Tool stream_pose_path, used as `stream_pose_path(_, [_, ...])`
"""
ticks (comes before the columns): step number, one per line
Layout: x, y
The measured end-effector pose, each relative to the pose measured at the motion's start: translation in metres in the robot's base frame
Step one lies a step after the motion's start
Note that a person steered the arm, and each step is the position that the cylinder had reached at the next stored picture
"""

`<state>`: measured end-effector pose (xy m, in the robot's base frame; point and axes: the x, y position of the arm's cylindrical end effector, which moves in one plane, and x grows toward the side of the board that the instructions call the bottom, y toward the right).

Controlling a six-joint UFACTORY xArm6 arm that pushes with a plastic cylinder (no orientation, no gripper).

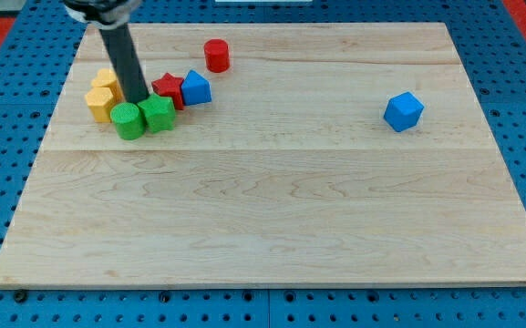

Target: Push the red star above the blue cube

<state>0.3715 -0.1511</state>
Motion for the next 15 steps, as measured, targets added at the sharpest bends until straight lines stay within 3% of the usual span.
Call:
stream_pose_path(3, [-0.016,0.039])
stream_pose_path(4, [-0.02,0.002])
stream_pose_path(7, [-0.052,0.12])
stream_pose_path(10, [-0.065,0.105])
stream_pose_path(12, [-0.067,0.196])
stream_pose_path(14, [-0.031,0.304])
stream_pose_path(15, [-0.03,0.261])
